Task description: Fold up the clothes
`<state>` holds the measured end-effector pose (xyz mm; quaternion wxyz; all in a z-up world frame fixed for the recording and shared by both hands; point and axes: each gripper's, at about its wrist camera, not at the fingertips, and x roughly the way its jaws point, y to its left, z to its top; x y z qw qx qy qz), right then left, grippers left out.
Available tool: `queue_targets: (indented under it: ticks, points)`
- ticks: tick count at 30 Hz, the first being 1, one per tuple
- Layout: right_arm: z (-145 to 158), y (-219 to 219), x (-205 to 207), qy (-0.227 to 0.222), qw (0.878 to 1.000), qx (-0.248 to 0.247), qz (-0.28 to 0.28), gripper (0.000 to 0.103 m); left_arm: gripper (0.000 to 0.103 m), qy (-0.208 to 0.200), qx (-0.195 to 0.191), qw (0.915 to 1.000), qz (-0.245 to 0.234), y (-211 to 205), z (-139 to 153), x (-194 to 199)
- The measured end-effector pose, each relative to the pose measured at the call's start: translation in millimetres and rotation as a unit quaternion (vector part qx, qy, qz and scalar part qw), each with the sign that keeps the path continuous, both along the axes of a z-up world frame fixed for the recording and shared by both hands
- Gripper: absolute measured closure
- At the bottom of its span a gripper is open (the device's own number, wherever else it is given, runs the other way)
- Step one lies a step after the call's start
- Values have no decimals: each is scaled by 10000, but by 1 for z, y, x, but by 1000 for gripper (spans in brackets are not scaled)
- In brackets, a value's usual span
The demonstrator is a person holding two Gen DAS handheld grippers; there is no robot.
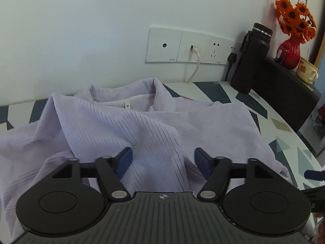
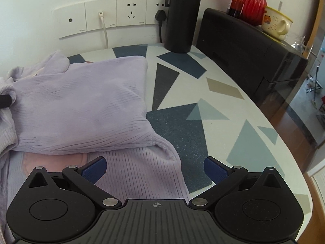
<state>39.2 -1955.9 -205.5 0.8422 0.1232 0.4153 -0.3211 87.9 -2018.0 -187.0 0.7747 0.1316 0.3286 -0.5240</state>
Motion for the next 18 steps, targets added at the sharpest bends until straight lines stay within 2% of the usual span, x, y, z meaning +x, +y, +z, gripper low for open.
queue_targets:
  ticks: [3,6,9,11,13,16,18]
  points:
    - [5,4,3,-5,9998,-143,129,1,13,-417,-236,9988,50,25,18,2]
    - [12,9,8,-105,9993,-138,337,1,3,-646,-543,9962,210,59,35,14]
    - [18,17,15,-240,9980,-49,585,1,1,-797,-615,9919,769,100,45,34]
    - [21,24,21,-302,9968,-49,741,1,1,-771,-488,9899,1088,125,38,47]
    - [23,35,28,-344,9950,-70,936,1,1,-581,-226,9887,1363,149,25,60]
    - [23,54,39,-310,9908,-154,1312,1,1,-276,180,9878,1521,173,-2,66]
    - [21,68,47,-260,9867,-257,1582,1,1,-273,379,9872,1525,177,-14,63]
